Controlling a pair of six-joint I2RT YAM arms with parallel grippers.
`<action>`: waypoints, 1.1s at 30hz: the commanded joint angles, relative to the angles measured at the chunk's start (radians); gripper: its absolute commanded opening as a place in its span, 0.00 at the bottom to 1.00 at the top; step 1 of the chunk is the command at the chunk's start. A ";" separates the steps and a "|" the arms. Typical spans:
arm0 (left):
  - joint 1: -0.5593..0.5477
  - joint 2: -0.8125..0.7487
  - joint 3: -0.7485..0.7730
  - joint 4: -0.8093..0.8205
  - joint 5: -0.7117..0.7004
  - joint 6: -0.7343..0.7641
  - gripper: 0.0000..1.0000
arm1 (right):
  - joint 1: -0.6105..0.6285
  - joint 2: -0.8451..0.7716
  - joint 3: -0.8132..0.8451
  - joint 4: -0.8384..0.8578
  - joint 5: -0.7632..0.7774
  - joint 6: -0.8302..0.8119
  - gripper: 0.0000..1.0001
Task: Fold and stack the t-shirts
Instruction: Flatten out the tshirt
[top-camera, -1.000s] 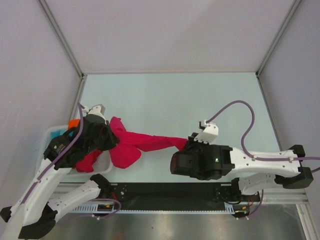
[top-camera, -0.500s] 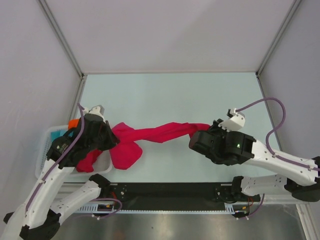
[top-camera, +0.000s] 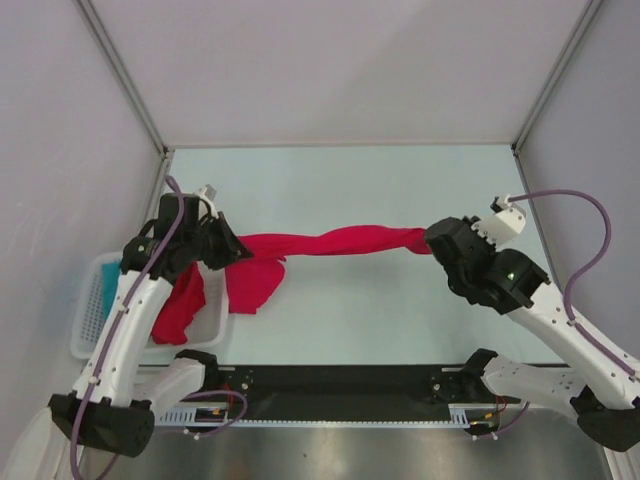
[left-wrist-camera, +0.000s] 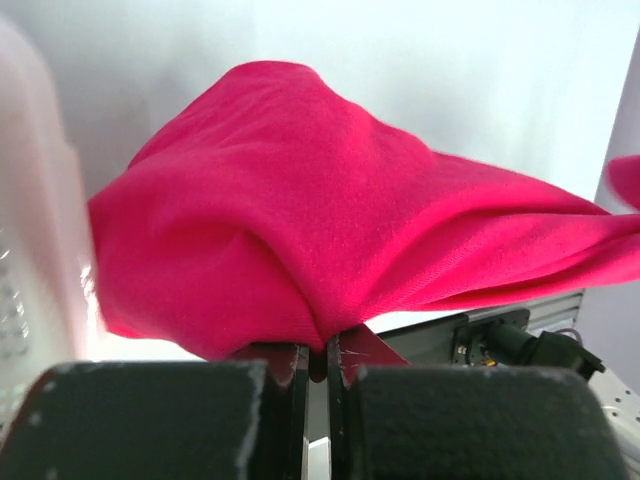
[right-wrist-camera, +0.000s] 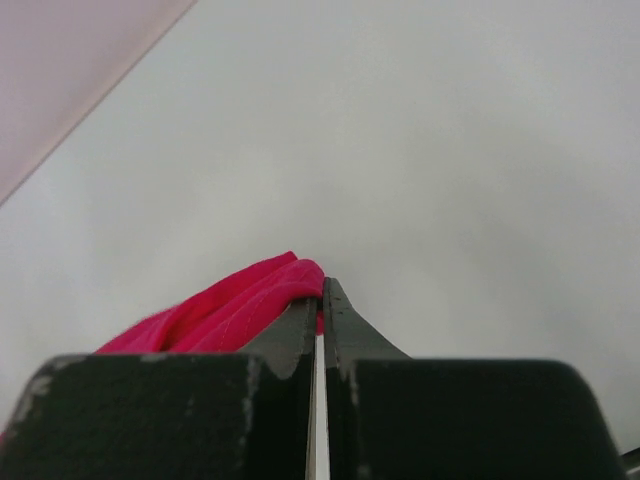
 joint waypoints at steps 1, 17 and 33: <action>0.056 0.116 0.014 0.106 -0.052 0.063 0.02 | -0.228 -0.024 -0.062 0.151 -0.059 -0.281 0.00; 0.108 0.675 0.439 0.127 -0.063 0.091 0.02 | -0.736 0.335 0.075 0.512 -0.437 -0.594 0.00; 0.134 0.930 0.777 0.007 -0.048 0.129 0.06 | -0.822 0.578 0.103 0.586 -0.457 -0.584 0.00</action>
